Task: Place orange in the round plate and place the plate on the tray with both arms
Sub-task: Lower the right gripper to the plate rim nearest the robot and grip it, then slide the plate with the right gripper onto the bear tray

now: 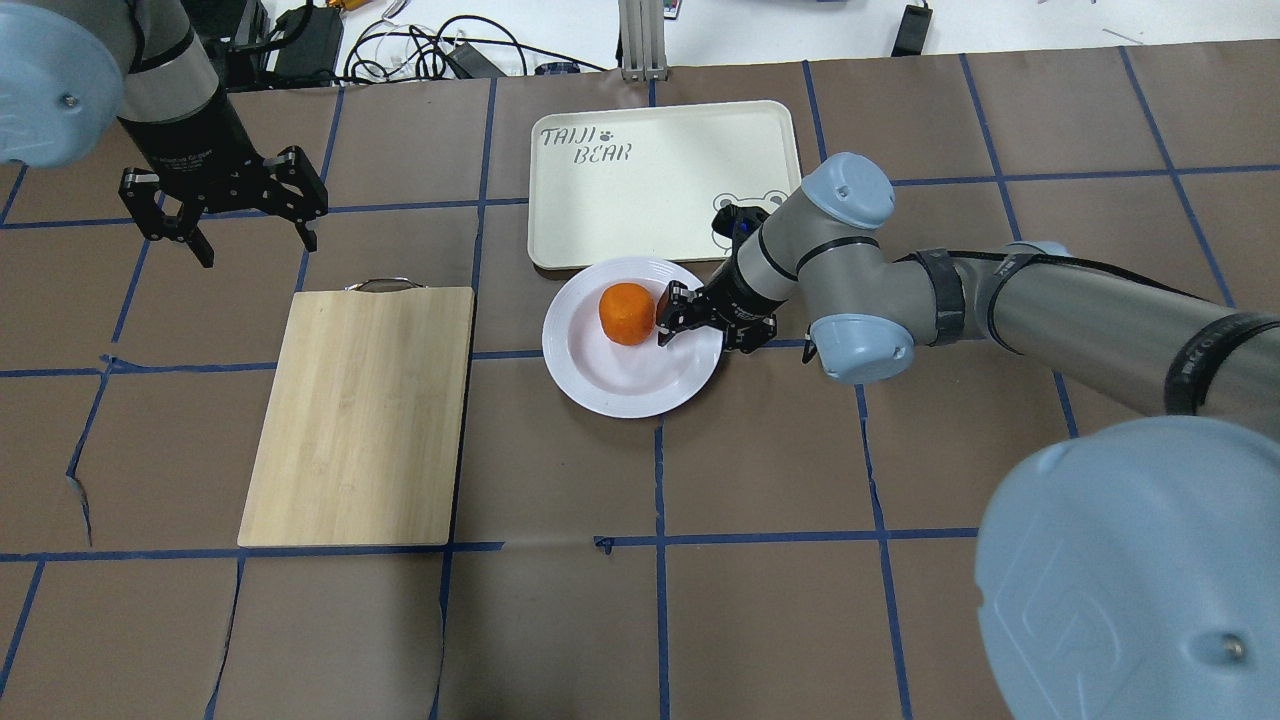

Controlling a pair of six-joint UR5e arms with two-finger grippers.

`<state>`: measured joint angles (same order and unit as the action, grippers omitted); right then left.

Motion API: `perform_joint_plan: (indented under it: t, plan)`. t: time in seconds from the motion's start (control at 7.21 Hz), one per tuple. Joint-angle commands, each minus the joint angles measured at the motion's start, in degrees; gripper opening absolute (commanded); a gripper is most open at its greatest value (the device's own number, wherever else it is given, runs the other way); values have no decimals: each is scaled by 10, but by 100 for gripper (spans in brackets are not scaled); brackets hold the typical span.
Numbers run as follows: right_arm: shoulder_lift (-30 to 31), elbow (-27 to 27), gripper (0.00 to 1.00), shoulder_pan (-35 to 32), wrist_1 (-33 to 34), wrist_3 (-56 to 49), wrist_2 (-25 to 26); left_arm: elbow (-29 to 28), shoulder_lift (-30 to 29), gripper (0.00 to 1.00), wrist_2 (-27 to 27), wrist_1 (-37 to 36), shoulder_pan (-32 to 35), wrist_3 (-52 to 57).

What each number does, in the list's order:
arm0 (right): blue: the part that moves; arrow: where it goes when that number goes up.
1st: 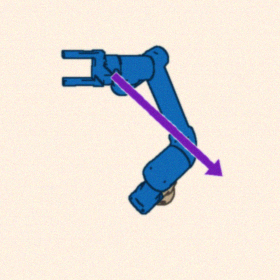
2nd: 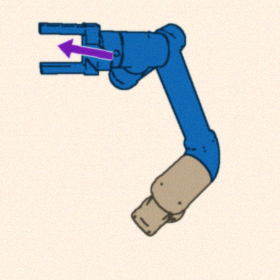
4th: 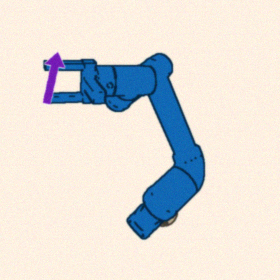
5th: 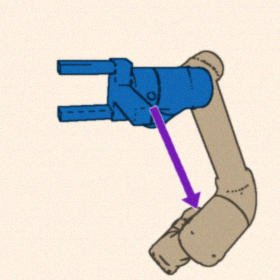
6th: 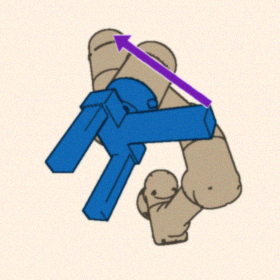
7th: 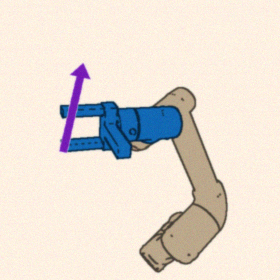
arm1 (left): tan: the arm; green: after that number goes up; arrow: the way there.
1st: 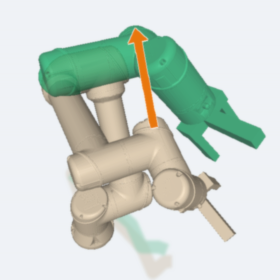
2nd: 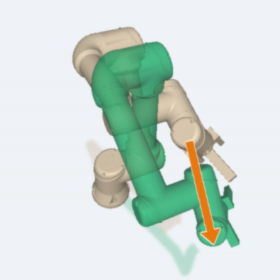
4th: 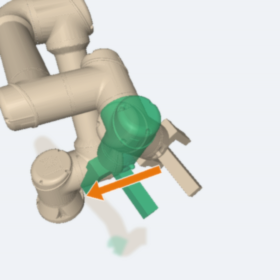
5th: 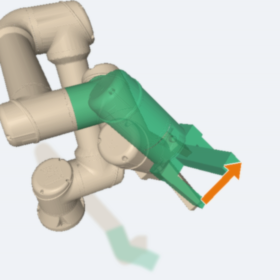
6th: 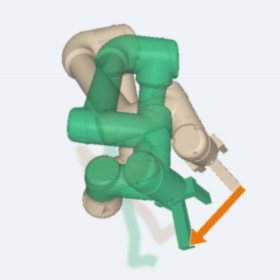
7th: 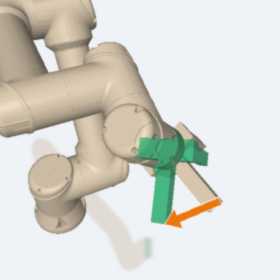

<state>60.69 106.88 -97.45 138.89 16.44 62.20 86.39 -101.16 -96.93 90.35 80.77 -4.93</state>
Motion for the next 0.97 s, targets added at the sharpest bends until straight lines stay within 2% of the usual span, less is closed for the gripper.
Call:
perform_joint_plan:
  t: [0.0,0.42,0.69,0.83]
  plan:
    - [4,-5,0,-2,-1,58,3,0,0,100,0,0,0,0]
    - [9,-76,0,2,-18,60,-2,-1,0,100,0,0,0,0]
    - [-15,-171,0,6,-44,60,-5,-1,0,100,0,0,0,1]
    - [-64,-228,0,9,-45,60,-6,-1,0,100,0,0,0,0]
